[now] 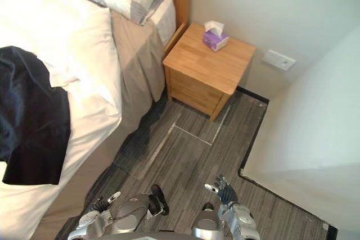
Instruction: Tidy the bed and pick cloth on bed and put in laundry
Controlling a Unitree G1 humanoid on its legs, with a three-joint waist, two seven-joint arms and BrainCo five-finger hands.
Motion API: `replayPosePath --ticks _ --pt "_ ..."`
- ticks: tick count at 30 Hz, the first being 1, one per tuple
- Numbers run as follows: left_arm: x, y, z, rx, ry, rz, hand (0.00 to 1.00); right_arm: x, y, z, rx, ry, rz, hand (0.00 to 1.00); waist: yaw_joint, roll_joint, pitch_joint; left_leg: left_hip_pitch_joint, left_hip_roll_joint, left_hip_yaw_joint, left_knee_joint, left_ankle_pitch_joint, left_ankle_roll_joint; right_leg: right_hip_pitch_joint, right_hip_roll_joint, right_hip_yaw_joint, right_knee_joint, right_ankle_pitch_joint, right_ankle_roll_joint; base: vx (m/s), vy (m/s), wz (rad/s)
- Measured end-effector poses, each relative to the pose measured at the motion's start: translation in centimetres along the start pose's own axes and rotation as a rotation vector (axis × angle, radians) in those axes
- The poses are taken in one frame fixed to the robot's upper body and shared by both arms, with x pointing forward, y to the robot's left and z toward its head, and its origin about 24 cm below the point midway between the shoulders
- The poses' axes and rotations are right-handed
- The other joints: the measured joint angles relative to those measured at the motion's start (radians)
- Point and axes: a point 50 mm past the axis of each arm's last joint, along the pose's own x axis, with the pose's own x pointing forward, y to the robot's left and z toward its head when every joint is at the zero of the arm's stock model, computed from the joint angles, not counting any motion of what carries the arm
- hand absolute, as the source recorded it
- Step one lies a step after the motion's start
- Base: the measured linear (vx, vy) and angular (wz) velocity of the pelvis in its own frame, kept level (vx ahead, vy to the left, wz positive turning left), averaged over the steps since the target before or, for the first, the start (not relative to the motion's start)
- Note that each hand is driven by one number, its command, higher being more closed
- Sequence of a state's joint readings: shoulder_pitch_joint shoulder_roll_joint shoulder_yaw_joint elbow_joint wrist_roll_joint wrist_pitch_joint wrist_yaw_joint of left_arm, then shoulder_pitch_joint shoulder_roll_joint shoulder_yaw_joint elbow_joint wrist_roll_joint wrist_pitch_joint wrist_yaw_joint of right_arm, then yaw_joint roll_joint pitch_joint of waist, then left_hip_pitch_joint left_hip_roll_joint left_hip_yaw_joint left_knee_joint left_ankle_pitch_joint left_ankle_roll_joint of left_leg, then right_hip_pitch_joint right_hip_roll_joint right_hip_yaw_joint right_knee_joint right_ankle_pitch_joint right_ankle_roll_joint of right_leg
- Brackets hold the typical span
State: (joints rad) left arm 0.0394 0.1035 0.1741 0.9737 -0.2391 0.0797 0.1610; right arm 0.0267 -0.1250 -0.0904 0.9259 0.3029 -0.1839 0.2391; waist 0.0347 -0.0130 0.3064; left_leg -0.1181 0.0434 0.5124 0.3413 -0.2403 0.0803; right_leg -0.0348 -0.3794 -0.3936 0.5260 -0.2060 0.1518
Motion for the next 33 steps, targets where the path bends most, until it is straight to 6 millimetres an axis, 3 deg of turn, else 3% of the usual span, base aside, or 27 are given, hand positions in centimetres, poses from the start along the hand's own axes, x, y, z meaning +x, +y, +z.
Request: replayPosePath --ticks 1,4,6,9,10,11,12,13,14,15,16,18,20,22,25,27,28,31,33 --pt "0.0 0.2 -0.1 0.023 -0.003 0.004 0.0 0.0 0.1 -0.1 0.008 0.002 0.001 0.0 -0.009 -0.002 0.006 0.053 -0.036 -0.044 -0.032 -0.006 0.023 -0.054 -0.036 0.06 0.2 0.02 -0.04 0.38 0.127 1.12" --pt "-0.1 0.8 -0.6 0.066 -0.006 0.01 0.0 0.0 0.5 -0.1 -0.005 -0.008 0.021 0.0 -0.032 0.001 0.011 0.191 -0.043 -0.172 -0.105 -0.01 0.03 -0.104 0.048 0.132 0.397 -0.054 -0.051 0.47 -0.005 1.32" --pt "-0.1 0.5 -0.2 0.086 -0.026 -0.005 0.0 0.2 0.6 0.6 -0.016 -0.046 0.023 0.0 -0.03 -0.003 0.012 0.227 -0.036 -0.233 -0.134 -0.006 0.023 -0.162 0.089 0.129 0.328 -0.075 -0.053 0.37 -0.14 1.18" --pt "-0.2 -0.6 0.9 0.098 -0.066 -0.041 0.0 0.7 0.8 2.4 -0.027 -0.115 0.029 0.0 -0.032 0.009 0.024 0.25 0.033 -0.309 -0.134 -0.01 -0.038 -0.214 0.194 0.152 -0.018 -0.034 -0.043 0.31 -0.261 1.03" --pt "-0.2 -0.7 1.0 0.103 -0.073 -0.048 0.0 0.8 1.0 2.6 -0.015 -0.127 0.033 0.0 -0.028 0.003 0.02 0.254 0.058 -0.312 -0.133 -0.014 -0.081 -0.205 0.241 0.199 -0.219 0.072 -0.048 0.25 -0.263 0.72" --pt "-0.2 -0.4 1.1 0.097 -0.073 -0.041 0.0 0.8 1.1 2.5 -0.009 -0.127 0.034 0.0 -0.025 -0.01 0.017 0.259 0.062 -0.312 -0.131 -0.02 -0.1 -0.196 0.25 0.229 -0.322 0.15 -0.044 0.34 -0.372 0.9" --pt "-0.2 0.4 1.2 0.095 -0.07 -0.025 0.0 0.7 1.2 2.2 -0.004 -0.119 0.039 0.0 -0.022 -0.057 0.006 0.278 0.055 -0.313 -0.129 -0.049 -0.147 -0.18 0.241 0.288 -0.453 0.325 -0.046 0.35 -0.455 0.81" --pt "-0.1 0.5 1.6 0.086 -0.074 -0.019 0.0 0.9 1.2 2.4 -0.01 -0.115 0.04 0.0 -0.018 -0.058 0.028 0.305 0.073 -0.324 -0.122 -0.092 -0.174 -0.158 0.255 0.297 -0.436 0.38 -0.095 0.35 -0.5 0.56" --pt "-0.2 0.2 1.5 0.088 -0.07 -0.031 0.0 1.3 1.2 3.3 -0.023 -0.131 0.045 0.0 -0.011 -0.037 0.035 0.302 0.105 -0.323 -0.116 -0.086 -0.184 -0.164 0.28 0.304 -0.415 0.383 -0.088 0.24 -0.386 0.52" --pt "-0.2 0.1 1.3 0.092 -0.06 -0.035 0.0 1.4 1.1 4.3 -0.029 -0.173 0.05 0.0 -0.028 -0.021 0.027 0.288 0.138 -0.335 -0.119 -0.081 -0.19 -0.162 0.309 0.33 -0.394 0.323 -0.084 0.21 -0.333 0.42" --pt "-0.2 -0.2 1.3 0.099 -0.06 -0.044 0.0 1.4 1.0 5.1 -0.032 -0.205 0.054 0.0 -0.027 -0.007 0.03 0.293 0.169 -0.354 -0.136 -0.081 -0.201 -0.176 0.336 0.325 -0.347 0.281 -0.107 0.16 -0.266 0.59" --pt "-0.2 -0.7 1.4 0.133 -0.06 -0.06 0.0 1.2 0.7 5.3 -0.032 -0.216 0.051 0.0 -0.035 -0.001 0.029 0.29 0.195 -0.429 -0.166 -0.059 -0.223 -0.2 0.359 0.369 -0.23 0.197 -0.105 0.11 -0.247 0.86" --pt "-0.2 -0.9 1.4 0.164 -0.067 -0.065 0.0 1.0 0.6 5.0 -0.037 -0.212 0.05 0.0 -0.039 -0.001 0.026 0.281 0.197 -0.464 -0.167 -0.054 -0.23 -0.206 0.361 0.408 -0.187 0.156 -0.102 0.04 -0.144 0.82" --pt "-0.1 -1.1 1.0 0.169 -0.051 -0.062 0.0 0.8 0.6 4.1 -0.042 -0.178 0.053 0.0 -0.04 0.013 0.008 0.268 0.197 -0.506 -0.177 -0.037 -0.235 -0.208 0.339 0.378 -0.147 0.105 -0.11 -0.01 -0.112 0.73" --pt "-0.2 -1.4 0.0 0.118 -0.024 -0.067 0.0 0.2 0.7 2.0 -0.059 -0.097 0.06 0.0 -0.044 0.047 -0.058 0.234 0.18 -0.522 -0.199 -0.004 -0.221 -0.229 0.304 0.346 -0.126 0.062 -0.098 -0.01 -0.062 0.59" --pt "-0.2 -1.3 -0.1 0.103 -0.029 -0.067 0.0 0.1 0.7 1.4 -0.066 -0.066 0.048 0.0 -0.047 0.054 -0.073 0.212 0.163 -0.509 -0.194 0.032 -0.21 -0.228 0.278 0.333 -0.127 0.051 -0.092 -0.01 -0.029 0.62" --pt "-0.2 -1.4 -0.1 0.114 -0.032 -0.072 0.0 0.0 0.6 0.6 -0.045 -0.039 0.01 0.0 -0.053 0.052 -0.078 0.195 0.145 -0.449 -0.193 0.085 -0.192 -0.209 0.254 0.322 -0.149 0.052 -0.089 -0.01 -0.019 0.73" --pt "-0.3 -1.6 -0.3 0.137 -0.026 -0.094 0.0 -0.7 -0.6 -0.7 0.035 -0.007 -0.109 0.0 -0.085 0.057 -0.081 0.187 0.143 -0.343 -0.216 0.153 -0.18 -0.128 0.233 0.266 -0.214 0.053 -0.088 -0.02 -0.044 1.15" --pt "-0.4 -1.6 -1.1 0.17 -0.007 -0.119 0.0 -1.1 -2.0 -0.7 0.112 -0.03 -0.232 0.0 -0.087 0.056 -0.087 0.21 0.15 -0.285 -0.275 0.19 -0.179 -0.085 0.23 0.212 -0.247 0.052 -0.089 -0.02 -0.024 0.95"
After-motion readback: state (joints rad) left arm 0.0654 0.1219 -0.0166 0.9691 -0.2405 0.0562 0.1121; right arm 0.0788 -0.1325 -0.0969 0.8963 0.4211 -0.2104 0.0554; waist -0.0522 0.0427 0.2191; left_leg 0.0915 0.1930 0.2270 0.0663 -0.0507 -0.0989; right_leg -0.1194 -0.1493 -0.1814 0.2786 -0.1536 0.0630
